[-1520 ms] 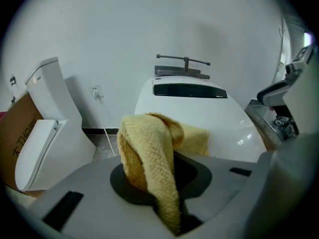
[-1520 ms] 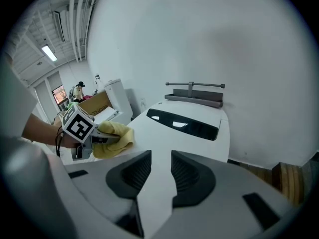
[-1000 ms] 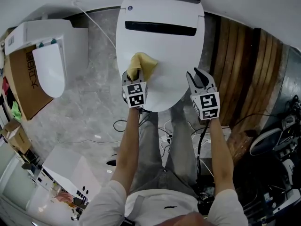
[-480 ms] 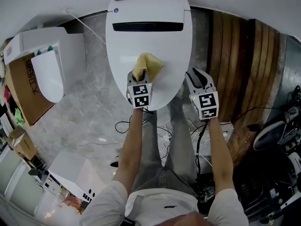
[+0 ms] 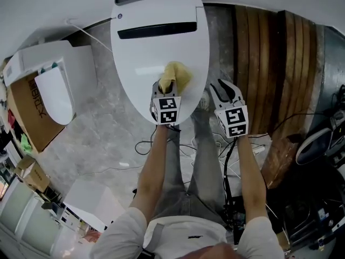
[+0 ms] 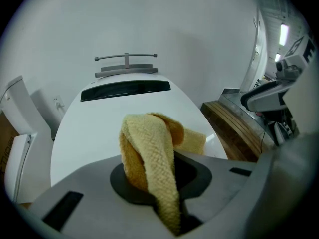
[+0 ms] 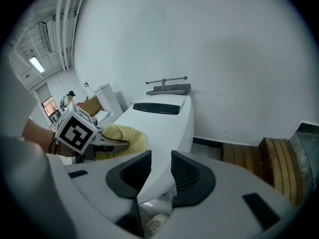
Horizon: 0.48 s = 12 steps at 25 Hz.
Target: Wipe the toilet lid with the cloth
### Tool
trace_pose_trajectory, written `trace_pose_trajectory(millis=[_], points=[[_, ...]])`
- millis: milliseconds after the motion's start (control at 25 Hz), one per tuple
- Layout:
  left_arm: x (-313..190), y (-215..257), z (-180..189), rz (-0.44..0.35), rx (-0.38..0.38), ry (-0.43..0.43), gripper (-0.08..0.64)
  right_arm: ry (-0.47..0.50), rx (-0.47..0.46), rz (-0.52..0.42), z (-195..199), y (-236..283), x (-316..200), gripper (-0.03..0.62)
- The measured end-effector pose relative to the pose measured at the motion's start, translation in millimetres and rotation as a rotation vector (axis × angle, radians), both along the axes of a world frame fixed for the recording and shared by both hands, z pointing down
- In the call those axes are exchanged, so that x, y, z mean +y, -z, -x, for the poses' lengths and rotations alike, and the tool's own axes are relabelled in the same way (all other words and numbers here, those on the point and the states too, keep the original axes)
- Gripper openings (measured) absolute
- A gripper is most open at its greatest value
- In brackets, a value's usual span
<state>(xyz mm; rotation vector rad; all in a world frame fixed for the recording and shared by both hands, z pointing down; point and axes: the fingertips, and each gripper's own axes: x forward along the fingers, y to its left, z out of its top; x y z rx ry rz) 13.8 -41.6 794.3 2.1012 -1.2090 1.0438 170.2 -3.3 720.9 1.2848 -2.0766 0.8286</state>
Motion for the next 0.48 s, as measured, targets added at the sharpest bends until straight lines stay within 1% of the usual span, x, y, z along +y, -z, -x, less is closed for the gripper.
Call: trace_pose_trajectory(millis=[480], points=[[27.5,-3.0,-60.6,0.029,0.012,-0.186,0.080,-0.079,-0.011,0.021,-19.9,-4.5,34.6,0.138]])
